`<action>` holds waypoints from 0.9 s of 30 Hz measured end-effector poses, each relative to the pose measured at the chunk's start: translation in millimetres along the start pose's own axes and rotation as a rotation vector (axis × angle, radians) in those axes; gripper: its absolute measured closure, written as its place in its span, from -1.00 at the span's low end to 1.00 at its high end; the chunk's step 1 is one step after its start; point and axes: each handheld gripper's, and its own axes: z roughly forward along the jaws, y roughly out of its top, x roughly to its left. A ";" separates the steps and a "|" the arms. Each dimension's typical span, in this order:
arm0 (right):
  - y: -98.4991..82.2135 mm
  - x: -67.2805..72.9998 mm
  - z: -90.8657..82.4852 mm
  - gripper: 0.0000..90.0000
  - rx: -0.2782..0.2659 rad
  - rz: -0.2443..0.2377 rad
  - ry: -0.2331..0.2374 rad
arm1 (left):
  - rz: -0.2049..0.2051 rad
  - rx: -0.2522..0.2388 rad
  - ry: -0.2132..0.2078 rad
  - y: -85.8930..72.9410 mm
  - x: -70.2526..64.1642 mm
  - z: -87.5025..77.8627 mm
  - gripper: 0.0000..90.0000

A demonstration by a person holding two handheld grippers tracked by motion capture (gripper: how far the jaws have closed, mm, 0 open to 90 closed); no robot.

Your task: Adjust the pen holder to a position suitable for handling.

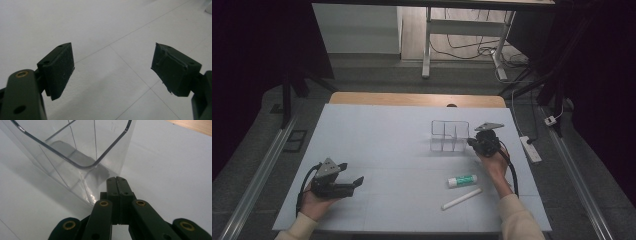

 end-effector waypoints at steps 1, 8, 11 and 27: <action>0.5 0.9 1.0 0.98 -0.003 -0.002 0.000 | 0.000 0.000 0.001 0.0 0.1 0.0 -0.60; 4.3 8.1 5.0 0.98 -0.006 -0.003 0.000 | 0.000 0.000 0.000 -0.2 0.1 0.2 -0.60; 6.2 11.0 6.6 0.98 -0.003 -0.007 0.005 | -0.001 0.002 -0.002 -0.5 0.0 0.7 -0.60; 20.2 30.1 18.0 0.98 -0.008 -0.030 0.016 | 0.015 0.008 -0.001 -0.8 -1.9 2.1 -0.58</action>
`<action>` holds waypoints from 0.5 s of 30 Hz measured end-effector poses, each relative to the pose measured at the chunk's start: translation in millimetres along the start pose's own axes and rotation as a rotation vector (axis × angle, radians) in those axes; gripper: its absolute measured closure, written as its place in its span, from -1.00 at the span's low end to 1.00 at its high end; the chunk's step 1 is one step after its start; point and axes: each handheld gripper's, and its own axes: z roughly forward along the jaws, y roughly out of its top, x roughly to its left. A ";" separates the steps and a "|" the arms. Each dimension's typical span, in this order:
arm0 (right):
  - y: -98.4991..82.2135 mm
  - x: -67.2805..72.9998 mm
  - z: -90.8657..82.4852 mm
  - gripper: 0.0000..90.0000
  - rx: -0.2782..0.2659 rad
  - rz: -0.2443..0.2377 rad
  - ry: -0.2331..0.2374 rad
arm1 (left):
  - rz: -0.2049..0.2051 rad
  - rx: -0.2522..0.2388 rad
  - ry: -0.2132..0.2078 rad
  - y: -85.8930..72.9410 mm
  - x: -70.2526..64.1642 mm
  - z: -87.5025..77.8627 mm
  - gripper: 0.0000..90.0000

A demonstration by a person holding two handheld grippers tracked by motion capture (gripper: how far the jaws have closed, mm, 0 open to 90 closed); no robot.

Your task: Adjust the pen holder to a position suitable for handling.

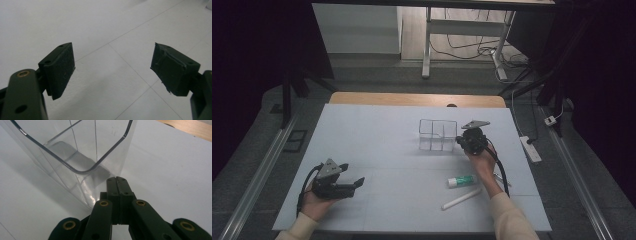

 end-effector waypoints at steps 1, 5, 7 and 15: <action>0.9 1.3 1.1 0.98 -0.004 -0.001 -0.001 | 0.000 0.000 0.000 0.0 -0.1 -0.1 -0.58; 3.6 3.9 3.5 0.98 -0.003 0.001 0.007 | -0.002 0.000 0.001 -0.1 0.4 -0.1 -0.57; 6.7 7.7 6.4 0.98 -0.004 -0.010 0.013 | -0.002 0.001 0.001 0.0 0.4 0.1 -0.57; 11.9 14.1 12.8 0.98 -0.004 -0.020 0.027 | 0.007 0.004 0.002 0.8 -2.4 0.6 -0.57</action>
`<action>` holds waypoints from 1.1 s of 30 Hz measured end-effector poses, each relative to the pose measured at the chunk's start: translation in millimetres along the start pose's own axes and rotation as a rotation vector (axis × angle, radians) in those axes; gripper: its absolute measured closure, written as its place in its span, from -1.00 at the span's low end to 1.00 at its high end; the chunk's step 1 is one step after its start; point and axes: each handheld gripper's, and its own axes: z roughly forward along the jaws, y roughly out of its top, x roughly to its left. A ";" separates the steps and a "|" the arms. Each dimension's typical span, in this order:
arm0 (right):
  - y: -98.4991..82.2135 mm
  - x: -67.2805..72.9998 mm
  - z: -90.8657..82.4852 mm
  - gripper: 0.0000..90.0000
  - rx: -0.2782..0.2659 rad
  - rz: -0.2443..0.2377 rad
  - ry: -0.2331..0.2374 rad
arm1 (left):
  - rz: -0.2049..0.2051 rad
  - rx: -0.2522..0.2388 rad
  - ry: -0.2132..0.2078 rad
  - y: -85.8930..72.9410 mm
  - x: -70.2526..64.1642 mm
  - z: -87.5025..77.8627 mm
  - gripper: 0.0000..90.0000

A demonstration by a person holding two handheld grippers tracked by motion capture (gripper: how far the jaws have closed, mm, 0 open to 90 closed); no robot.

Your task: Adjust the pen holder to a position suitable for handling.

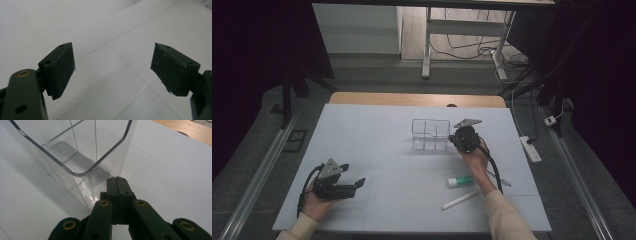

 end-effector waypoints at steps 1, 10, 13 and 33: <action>0.6 1.1 1.0 0.98 -0.003 0.000 0.003 | -0.001 0.001 0.000 -0.1 0.3 0.2 -0.58; 5.4 5.9 6.7 0.98 -0.006 -0.022 0.016 | -0.004 0.003 0.005 -0.8 1.3 0.1 -0.58; 6.5 6.1 7.1 0.98 -0.005 -0.027 0.010 | -0.007 0.007 0.006 -1.0 1.5 0.8 -0.58; 13.6 20.8 17.1 0.98 -0.005 -0.051 0.026 | -0.011 0.012 0.017 -2.1 0.1 -0.5 -0.57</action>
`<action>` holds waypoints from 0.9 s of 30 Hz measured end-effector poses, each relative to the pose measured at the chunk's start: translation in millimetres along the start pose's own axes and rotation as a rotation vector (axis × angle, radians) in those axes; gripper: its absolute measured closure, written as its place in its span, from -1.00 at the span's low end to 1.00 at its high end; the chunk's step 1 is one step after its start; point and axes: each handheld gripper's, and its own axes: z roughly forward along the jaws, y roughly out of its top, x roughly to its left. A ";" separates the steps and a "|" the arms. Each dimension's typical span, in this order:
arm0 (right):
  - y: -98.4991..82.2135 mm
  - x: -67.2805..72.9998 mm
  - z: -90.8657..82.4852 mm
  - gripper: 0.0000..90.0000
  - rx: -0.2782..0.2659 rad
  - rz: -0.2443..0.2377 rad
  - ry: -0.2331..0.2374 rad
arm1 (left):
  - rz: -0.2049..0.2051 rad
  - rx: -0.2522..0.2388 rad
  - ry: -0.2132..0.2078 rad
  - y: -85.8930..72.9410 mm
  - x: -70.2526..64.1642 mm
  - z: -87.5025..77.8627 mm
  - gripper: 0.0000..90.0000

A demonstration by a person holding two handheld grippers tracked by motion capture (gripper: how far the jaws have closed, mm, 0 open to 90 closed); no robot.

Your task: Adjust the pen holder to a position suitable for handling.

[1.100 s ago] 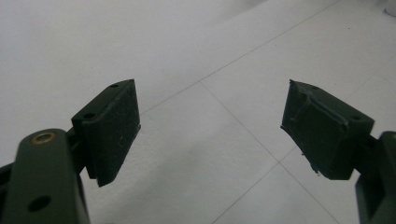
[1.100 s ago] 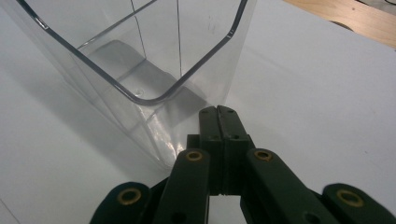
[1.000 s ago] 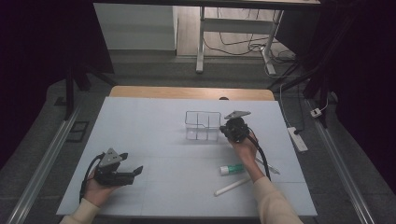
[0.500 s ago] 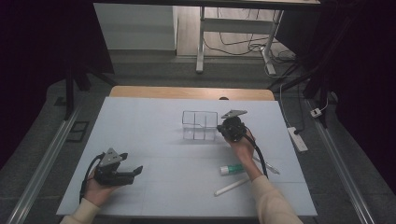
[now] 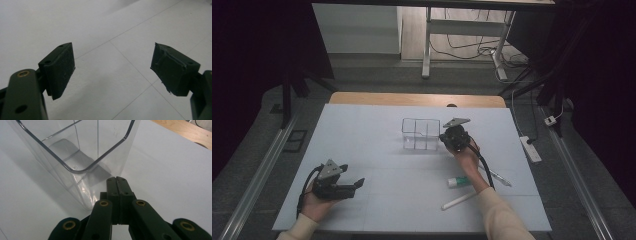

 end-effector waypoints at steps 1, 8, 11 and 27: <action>0.0 0.0 0.0 0.98 0.000 0.000 0.000 | 0.001 0.001 0.002 -0.1 -0.1 0.0 -0.57; 0.0 -0.7 1.2 0.98 -0.009 0.011 0.002 | 0.002 0.004 0.003 -1.0 -0.1 -0.1 -0.57; -0.2 -1.1 -0.2 0.98 -0.008 0.015 0.008 | 0.001 0.002 0.004 -1.1 0.3 -1.0 -0.57; -10.6 -13.4 -46.2 0.98 -0.079 0.021 0.033 | -0.001 -0.003 -0.005 -1.8 2.8 -0.7 -0.57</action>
